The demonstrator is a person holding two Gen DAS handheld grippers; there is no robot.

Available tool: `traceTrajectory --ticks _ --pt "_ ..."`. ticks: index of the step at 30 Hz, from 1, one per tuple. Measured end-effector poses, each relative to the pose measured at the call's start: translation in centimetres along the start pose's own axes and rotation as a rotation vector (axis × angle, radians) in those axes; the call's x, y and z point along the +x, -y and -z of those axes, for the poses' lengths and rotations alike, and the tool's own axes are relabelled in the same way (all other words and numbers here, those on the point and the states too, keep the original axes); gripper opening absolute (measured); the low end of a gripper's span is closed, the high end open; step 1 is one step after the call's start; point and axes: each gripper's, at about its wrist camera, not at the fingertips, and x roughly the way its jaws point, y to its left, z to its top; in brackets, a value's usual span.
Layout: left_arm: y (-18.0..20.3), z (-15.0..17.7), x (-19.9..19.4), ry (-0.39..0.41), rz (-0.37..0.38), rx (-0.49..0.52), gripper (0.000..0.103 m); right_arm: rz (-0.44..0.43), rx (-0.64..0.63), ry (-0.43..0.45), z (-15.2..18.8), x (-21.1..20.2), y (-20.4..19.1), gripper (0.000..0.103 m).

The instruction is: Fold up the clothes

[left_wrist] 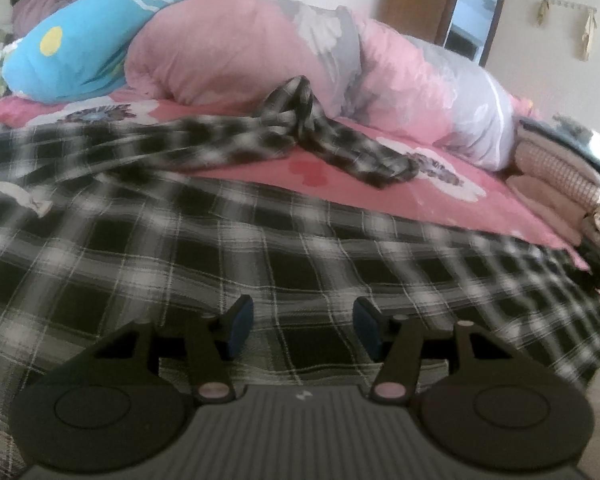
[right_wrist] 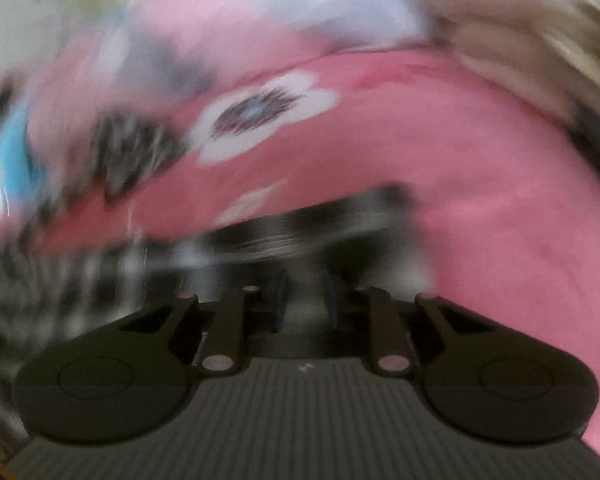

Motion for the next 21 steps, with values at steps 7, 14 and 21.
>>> traceTrajectory --ticks 7,14,21 --pt "-2.5 -0.4 -2.8 0.065 -0.027 -0.069 0.056 0.189 0.082 0.079 -0.4 -6.5 1.2 0.020" --pt "-5.1 0.9 -6.6 0.090 -0.093 -0.152 0.056 -0.084 -0.241 0.021 3.1 -7.7 -6.1 0.020" --pt "-5.8 1.9 -7.9 0.057 -0.157 -0.138 0.056 0.074 -0.008 -0.014 9.1 -11.2 1.1 0.021"
